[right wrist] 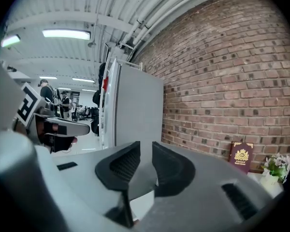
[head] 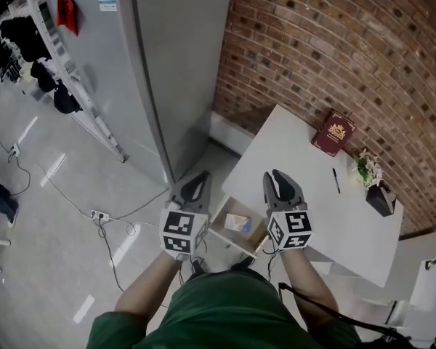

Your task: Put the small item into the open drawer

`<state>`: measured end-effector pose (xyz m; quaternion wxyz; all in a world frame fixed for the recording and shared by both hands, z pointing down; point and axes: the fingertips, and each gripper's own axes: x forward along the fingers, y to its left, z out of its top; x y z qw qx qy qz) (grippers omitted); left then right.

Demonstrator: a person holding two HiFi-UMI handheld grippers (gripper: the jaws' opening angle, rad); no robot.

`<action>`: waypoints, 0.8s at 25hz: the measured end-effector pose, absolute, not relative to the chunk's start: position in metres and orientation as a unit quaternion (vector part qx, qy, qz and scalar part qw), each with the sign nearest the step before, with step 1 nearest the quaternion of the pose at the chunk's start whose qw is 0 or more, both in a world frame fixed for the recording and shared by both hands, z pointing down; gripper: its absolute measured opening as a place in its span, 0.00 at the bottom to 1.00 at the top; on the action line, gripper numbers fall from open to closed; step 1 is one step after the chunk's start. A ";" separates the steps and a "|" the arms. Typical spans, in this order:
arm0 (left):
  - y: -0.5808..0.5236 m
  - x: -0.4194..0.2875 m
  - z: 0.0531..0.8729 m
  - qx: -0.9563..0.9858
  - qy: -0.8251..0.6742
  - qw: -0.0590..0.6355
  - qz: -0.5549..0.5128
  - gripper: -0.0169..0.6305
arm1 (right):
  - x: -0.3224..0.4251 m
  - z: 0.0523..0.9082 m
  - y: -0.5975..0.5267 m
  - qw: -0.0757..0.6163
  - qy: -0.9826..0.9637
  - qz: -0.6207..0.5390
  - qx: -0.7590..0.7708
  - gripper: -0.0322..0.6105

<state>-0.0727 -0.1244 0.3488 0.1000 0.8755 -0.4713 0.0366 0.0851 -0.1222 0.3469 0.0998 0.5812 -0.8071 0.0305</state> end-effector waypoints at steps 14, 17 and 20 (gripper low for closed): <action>-0.129 -0.107 0.332 0.872 -0.483 0.078 0.011 0.05 | 0.076 0.305 -0.122 0.068 -0.799 -0.003 0.597 0.10; -0.128 -0.110 0.337 0.872 -0.483 0.085 0.012 0.05 | 0.068 0.302 -0.122 0.069 -0.803 -0.008 0.592 0.08; -0.130 -0.114 0.340 0.870 -0.486 0.087 0.005 0.05 | 0.061 0.301 -0.123 0.073 -0.808 -0.013 0.585 0.06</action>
